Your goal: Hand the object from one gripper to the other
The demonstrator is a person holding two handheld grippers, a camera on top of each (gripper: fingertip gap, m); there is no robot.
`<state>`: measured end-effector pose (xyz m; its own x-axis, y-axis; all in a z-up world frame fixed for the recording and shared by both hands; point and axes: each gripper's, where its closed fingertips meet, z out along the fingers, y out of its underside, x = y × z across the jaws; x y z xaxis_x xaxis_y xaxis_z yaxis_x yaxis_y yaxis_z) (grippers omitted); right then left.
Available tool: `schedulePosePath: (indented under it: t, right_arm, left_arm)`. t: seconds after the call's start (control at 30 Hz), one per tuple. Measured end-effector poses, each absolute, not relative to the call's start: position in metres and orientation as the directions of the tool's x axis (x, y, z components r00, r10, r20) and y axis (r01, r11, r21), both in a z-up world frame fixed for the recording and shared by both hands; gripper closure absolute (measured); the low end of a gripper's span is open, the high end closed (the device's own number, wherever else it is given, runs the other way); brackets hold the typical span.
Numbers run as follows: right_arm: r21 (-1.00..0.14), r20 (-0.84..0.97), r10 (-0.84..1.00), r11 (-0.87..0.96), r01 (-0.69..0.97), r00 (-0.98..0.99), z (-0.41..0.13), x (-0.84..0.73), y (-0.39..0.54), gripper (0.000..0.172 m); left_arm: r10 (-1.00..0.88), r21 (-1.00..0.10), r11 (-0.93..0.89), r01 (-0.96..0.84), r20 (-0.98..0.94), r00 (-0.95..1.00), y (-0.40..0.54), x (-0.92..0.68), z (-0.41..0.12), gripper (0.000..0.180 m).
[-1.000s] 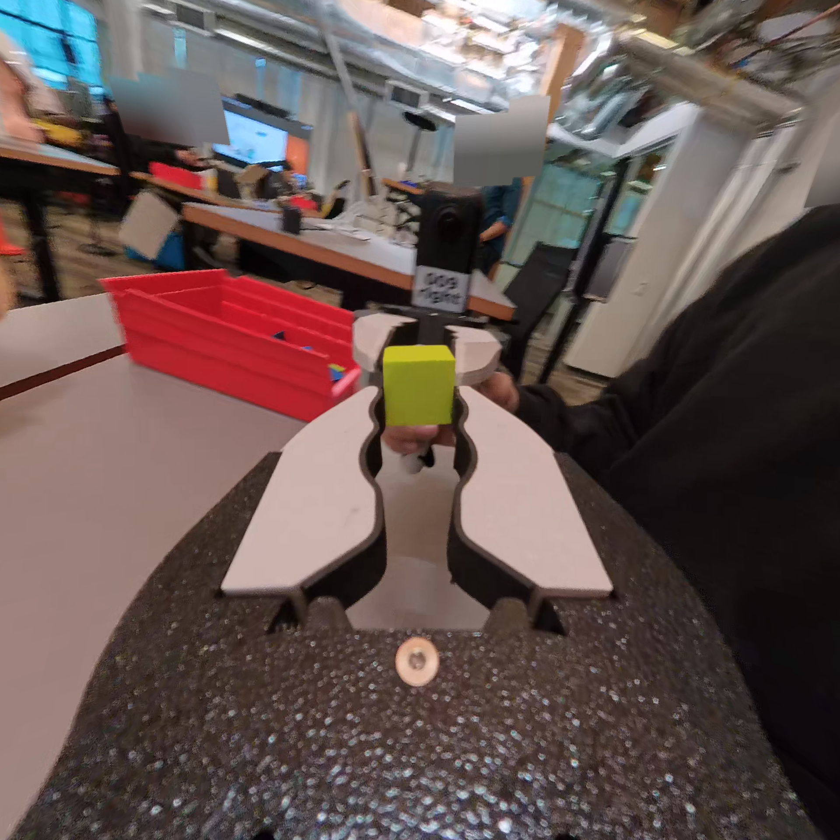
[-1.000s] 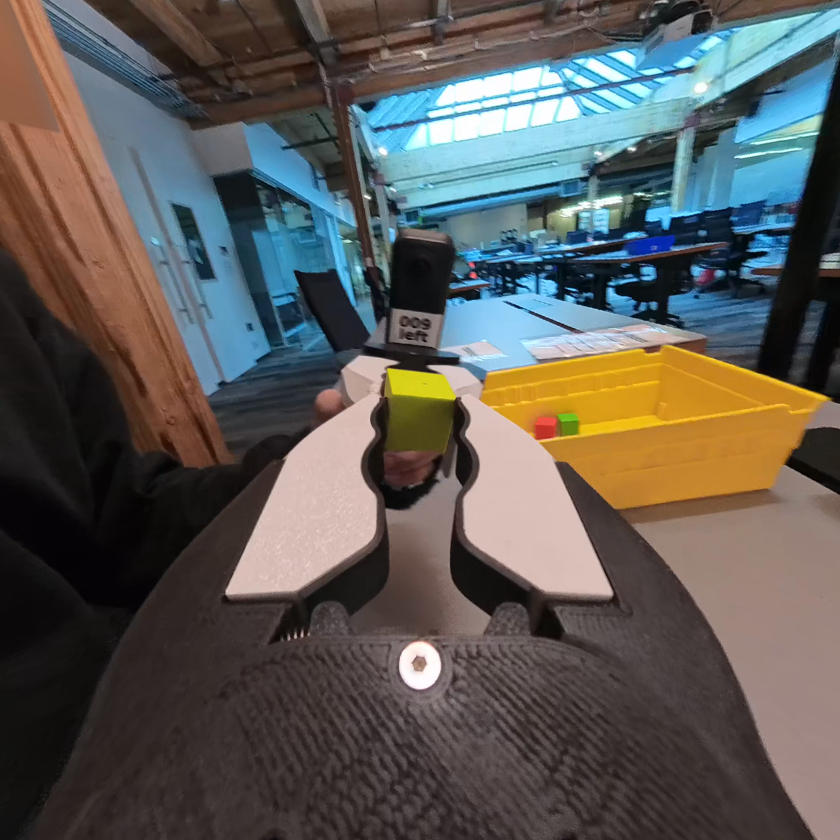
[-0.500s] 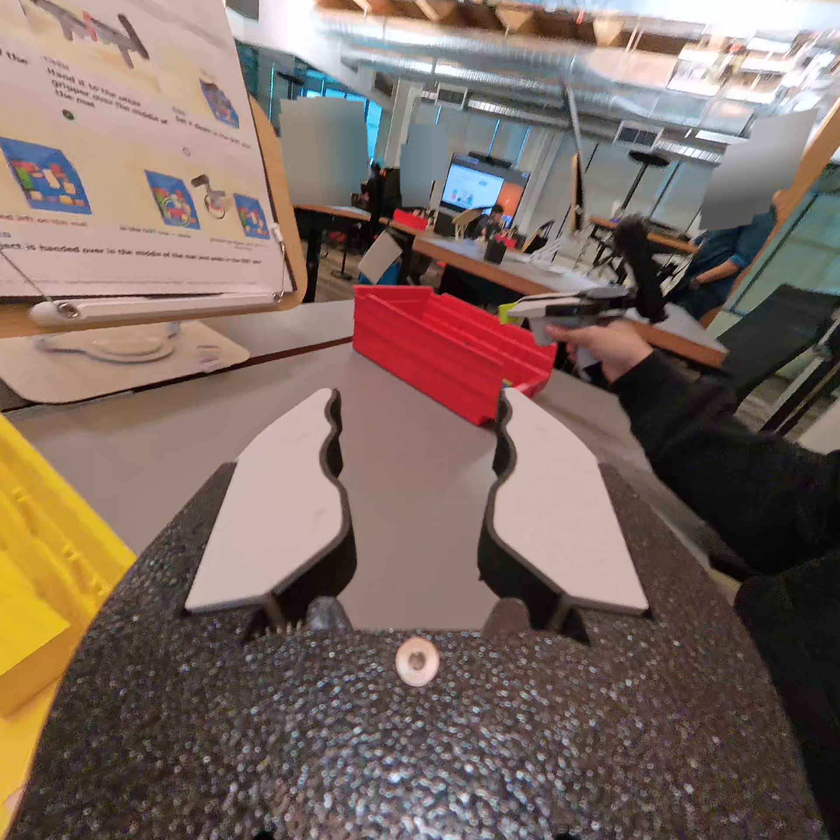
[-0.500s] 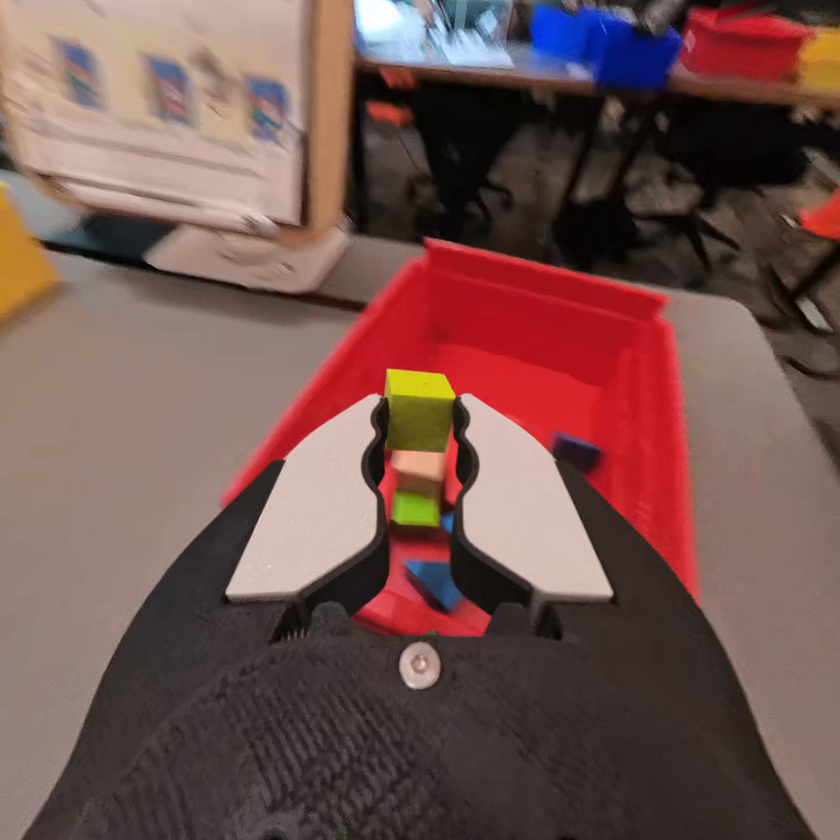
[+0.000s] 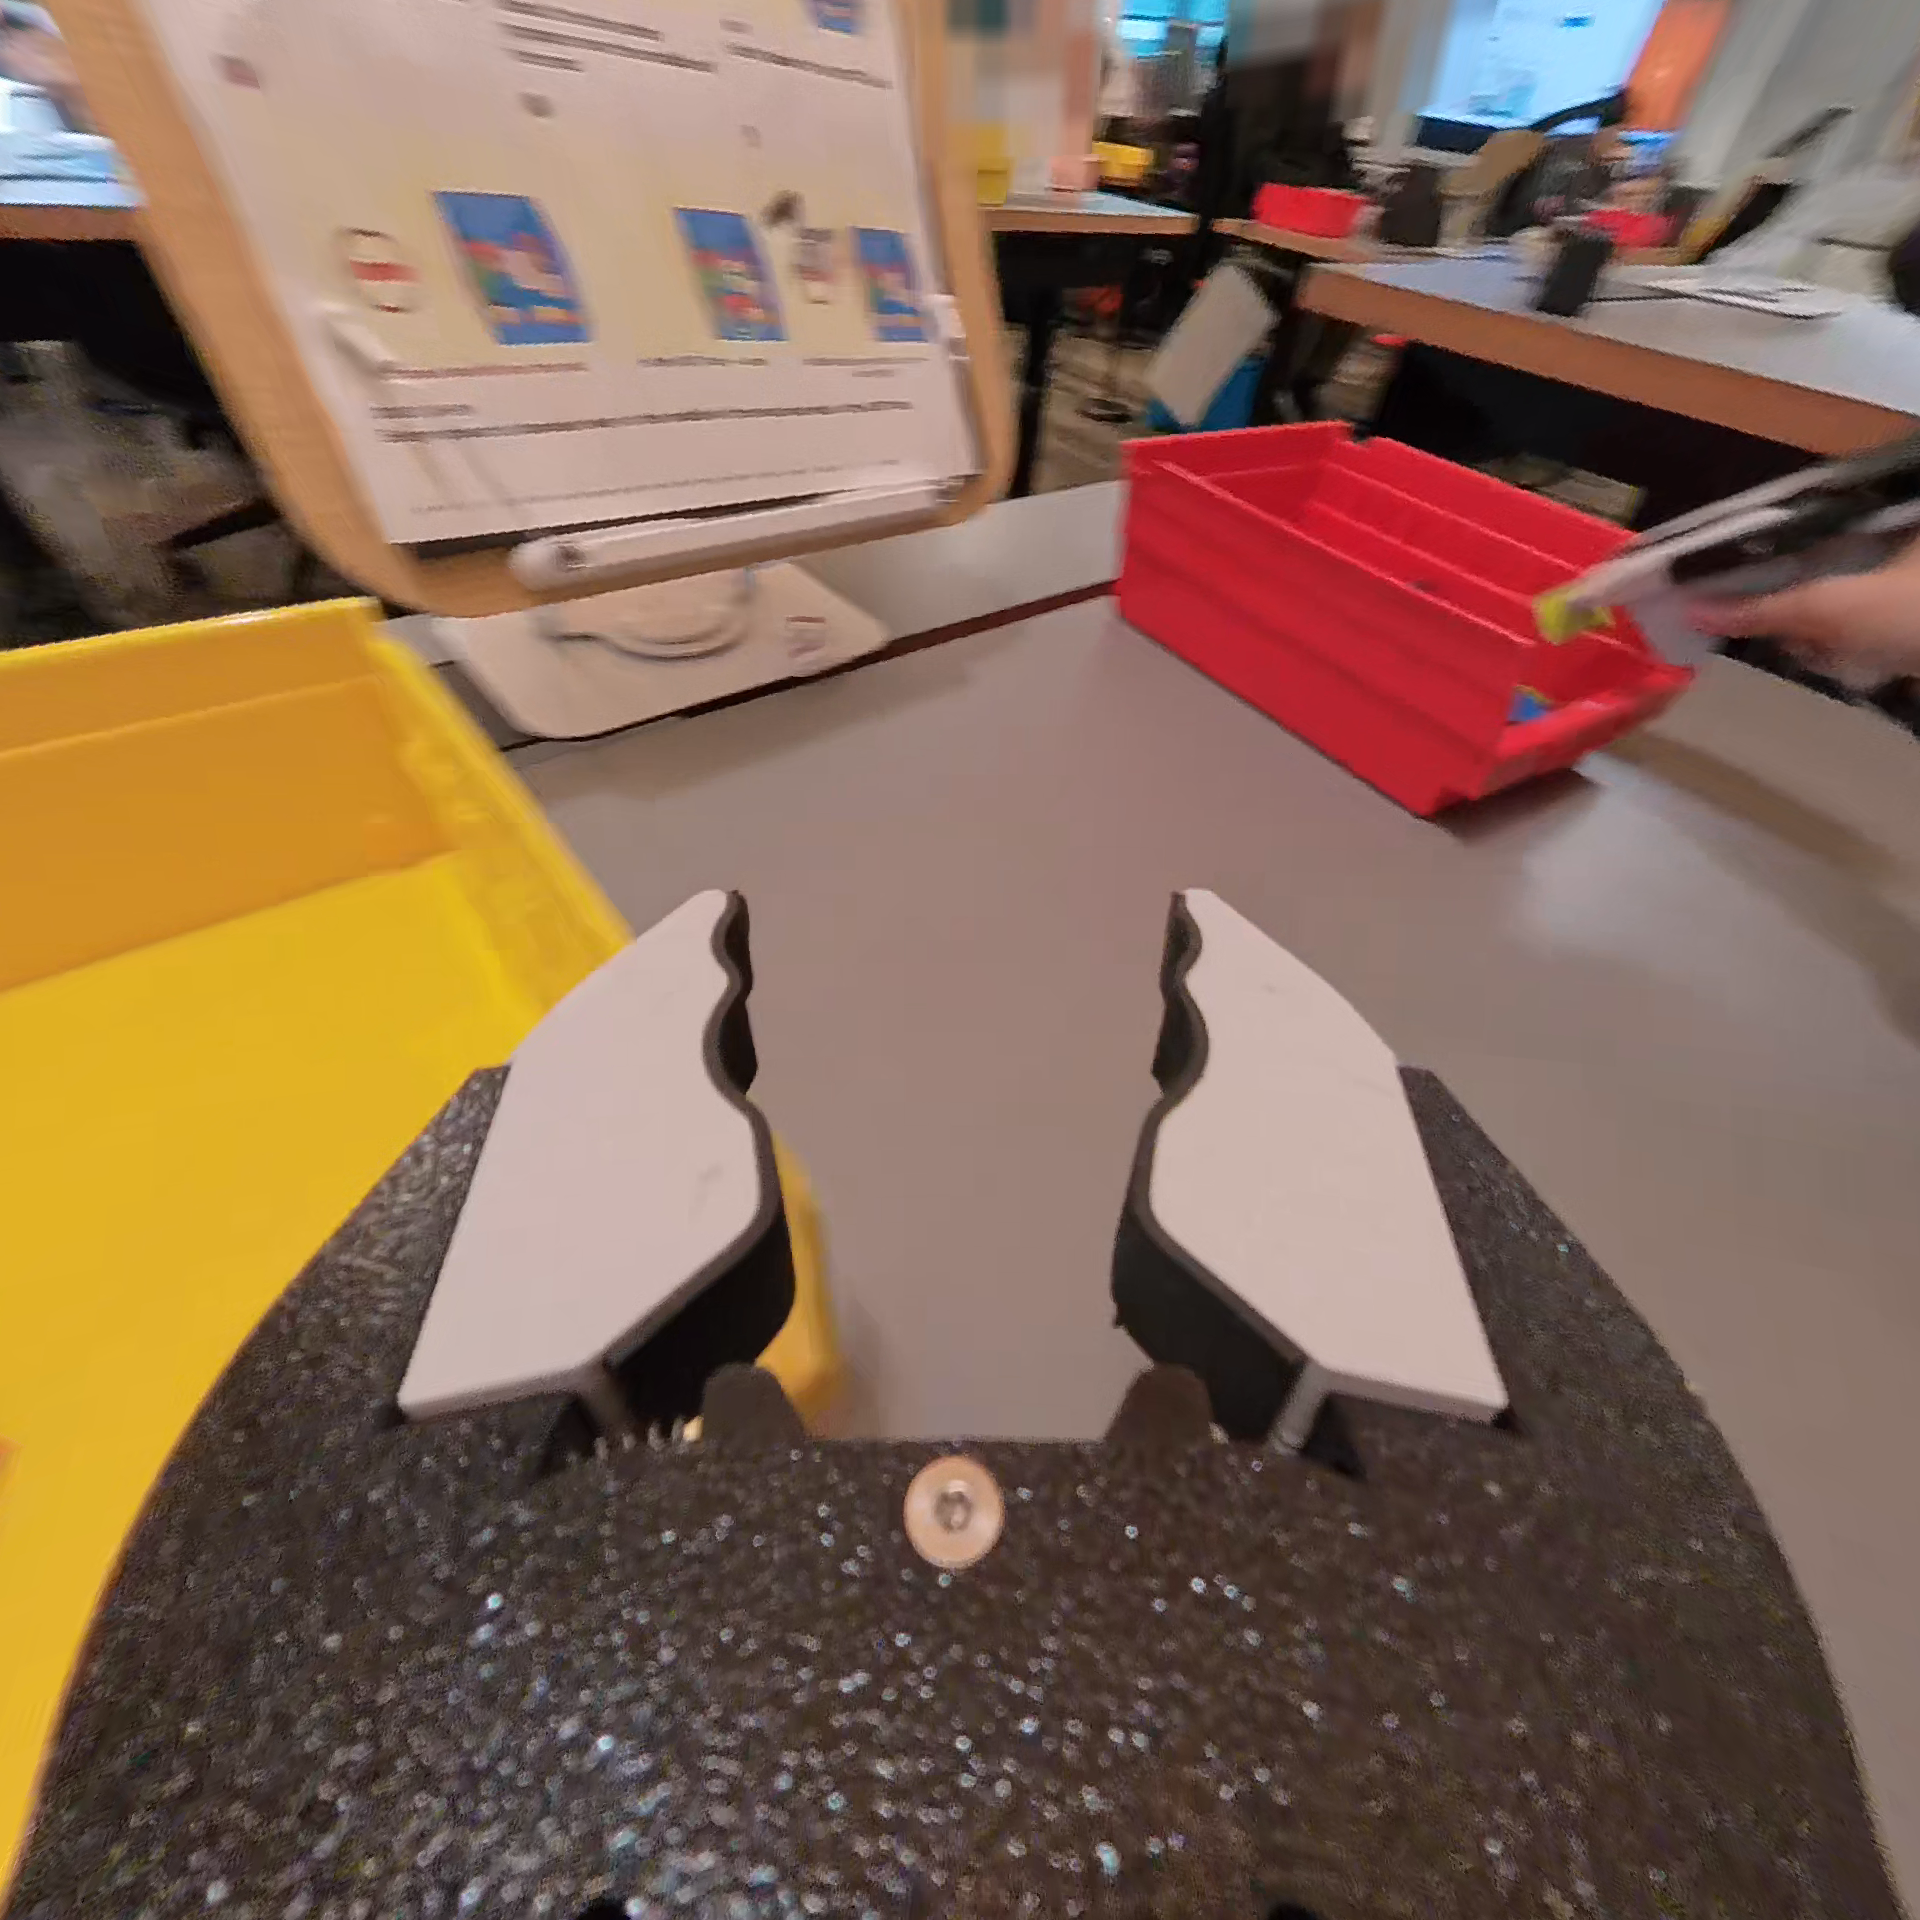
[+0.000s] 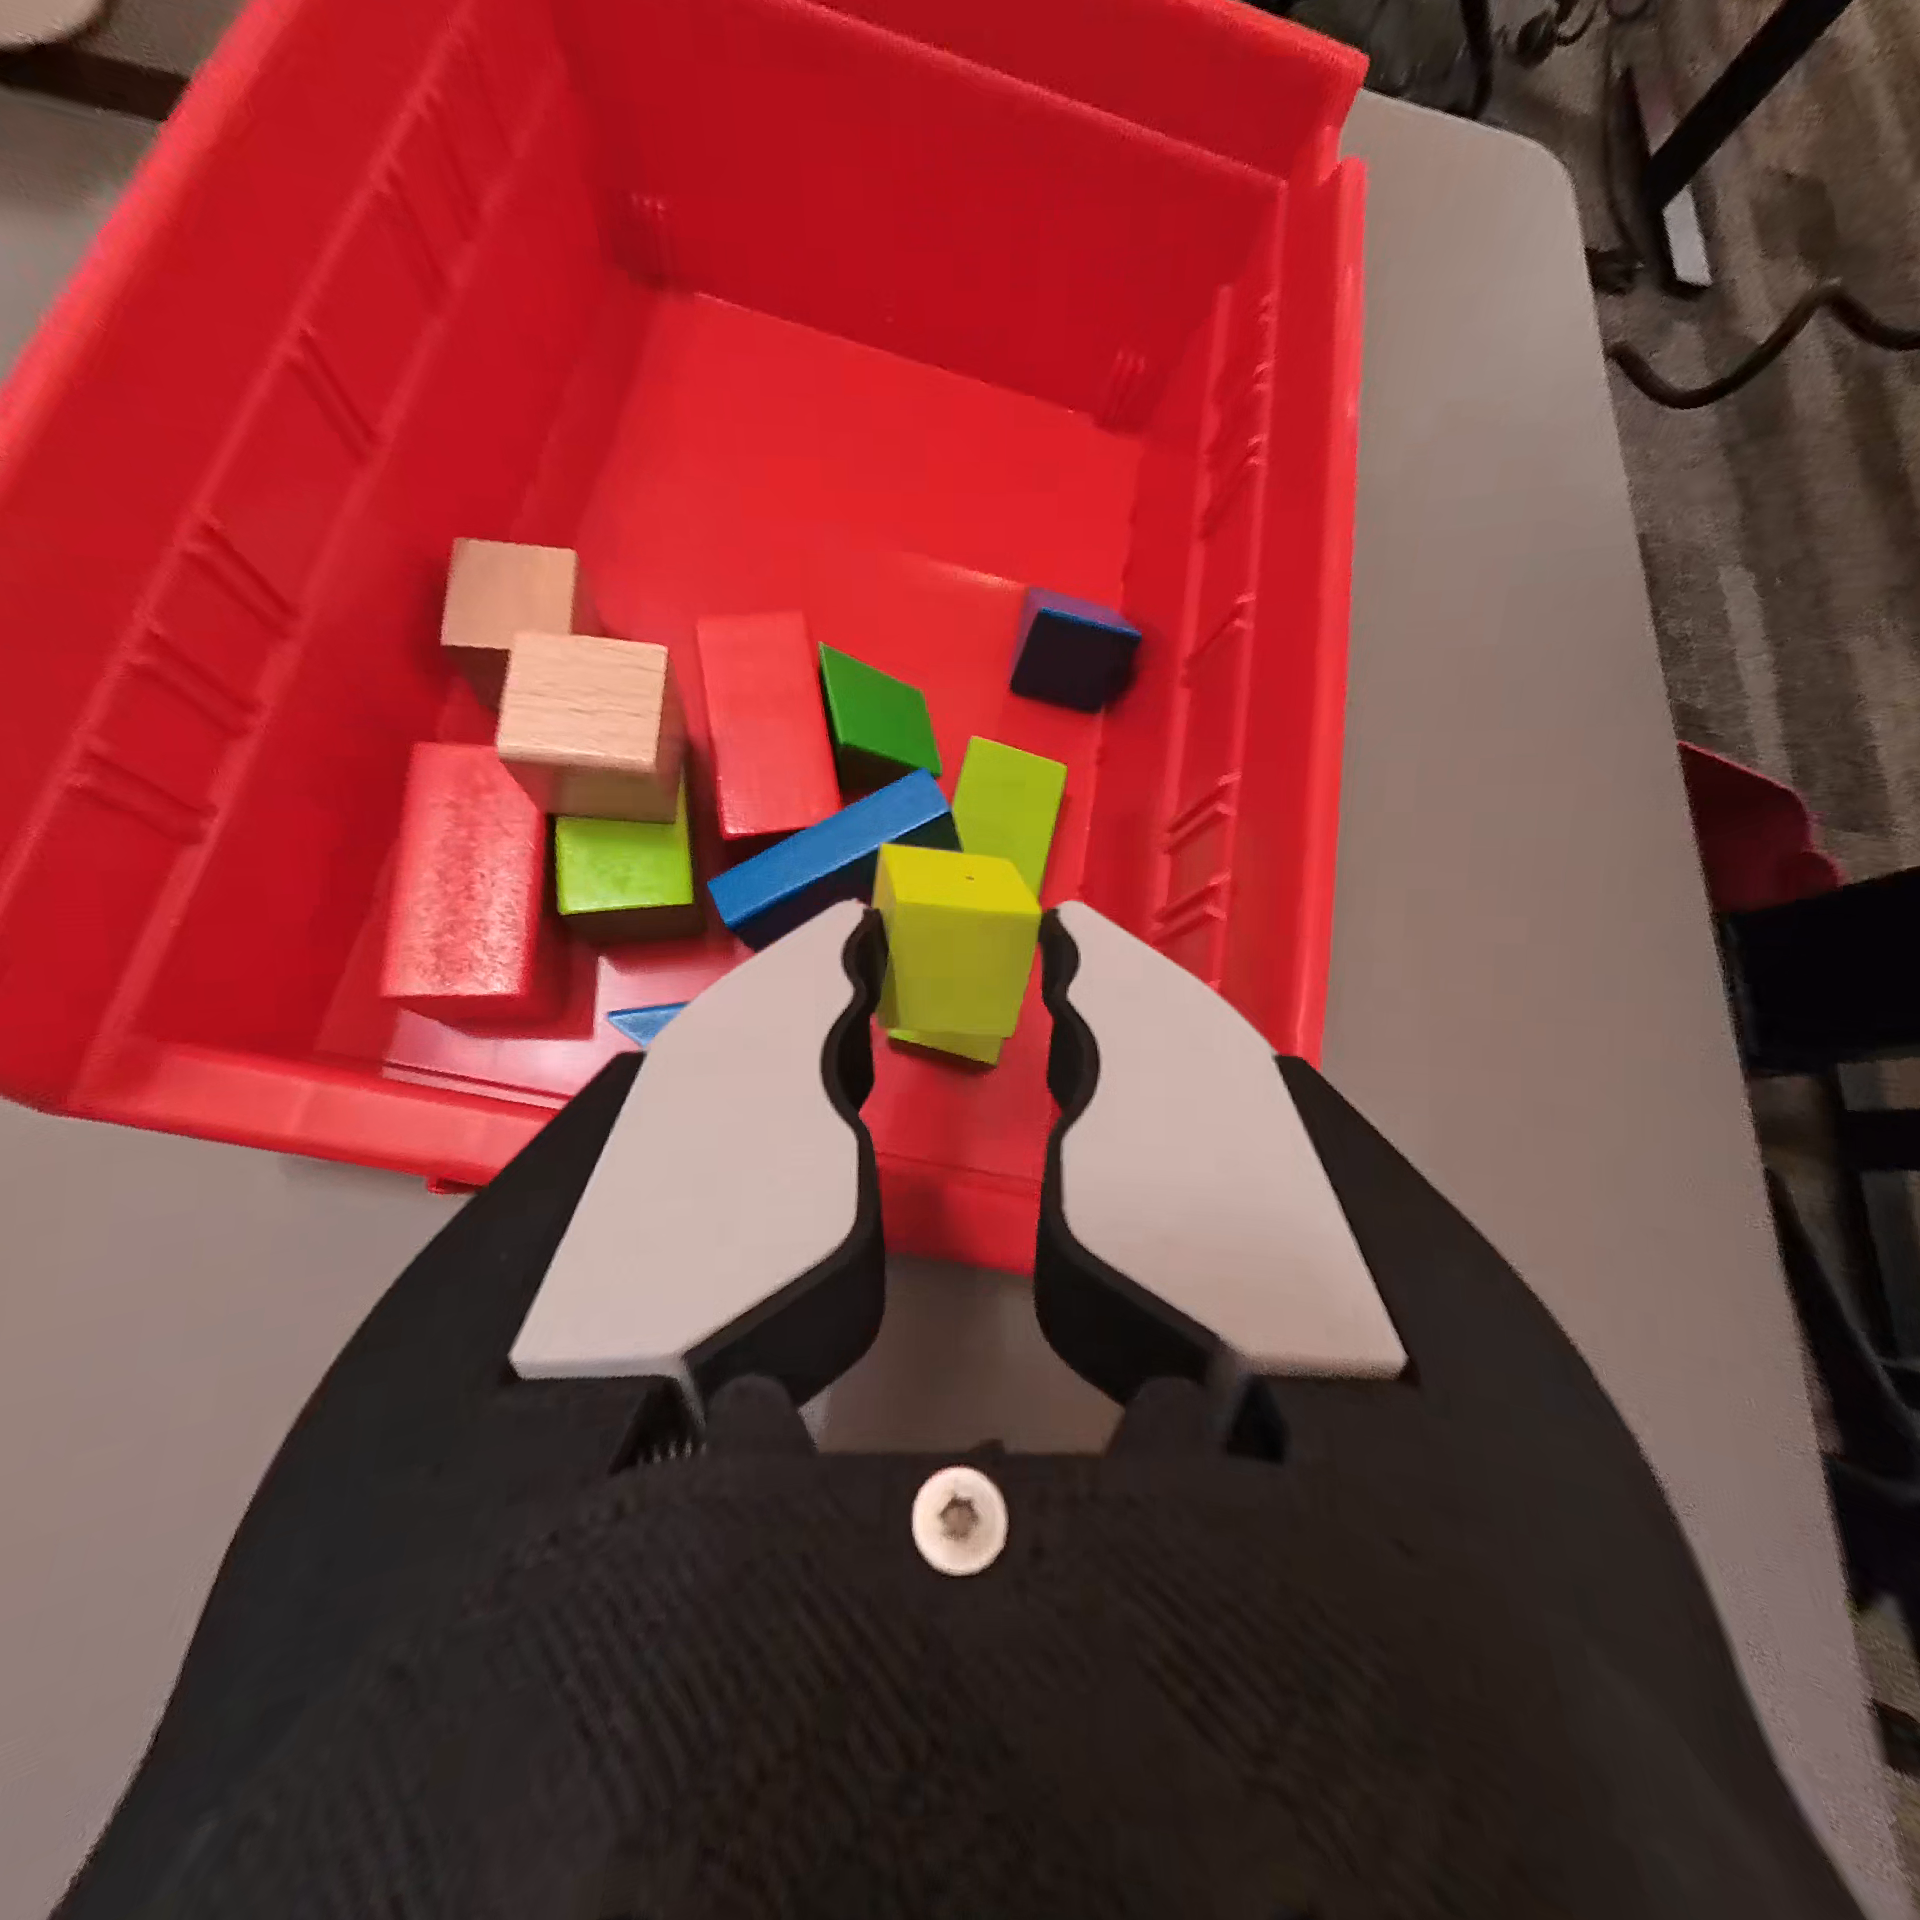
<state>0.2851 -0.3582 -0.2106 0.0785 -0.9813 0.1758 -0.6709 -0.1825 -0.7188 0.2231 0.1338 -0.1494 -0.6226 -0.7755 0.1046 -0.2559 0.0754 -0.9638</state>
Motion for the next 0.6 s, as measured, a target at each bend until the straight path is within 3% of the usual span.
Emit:
schedulePosePath:
  t: [0.03,0.1,0.2,0.43,0.6]
  right_arm:
    - [-0.732,0.144,-0.987,-0.157,-0.663,0.075,-0.211,0.286,-0.356,0.131]
    - [-0.759,0.133,-0.989,-0.143,-0.635,0.063,-0.208,0.285,-0.353,0.11]
    - [-0.785,0.21,-0.974,-0.219,-0.579,0.083,-0.197,0.278,-0.344,0.102]
    - [-0.875,0.096,-0.974,-0.181,-0.45,0.205,-0.182,0.269,-0.288,0.103]
    - [-0.892,0.013,-0.965,-0.13,-0.433,0.262,-0.177,0.267,-0.265,0.104]
  left_arm:
    - [-0.812,-0.963,0.072,-0.259,0.095,-0.576,0.15,0.227,-0.147,0.106]
    - [-0.872,-0.962,0.071,-0.263,0.069,-0.485,0.185,0.23,-0.14,0.106]
    - [-0.928,-0.93,0.048,-0.366,0.094,-0.36,0.236,0.232,-0.141,0.113]
    - [-0.92,-0.802,-0.039,-0.596,0.262,-0.292,0.263,0.253,-0.157,0.122]
    - [-0.906,-0.556,-0.025,-0.831,0.364,-0.217,0.241,0.271,-0.211,0.123]
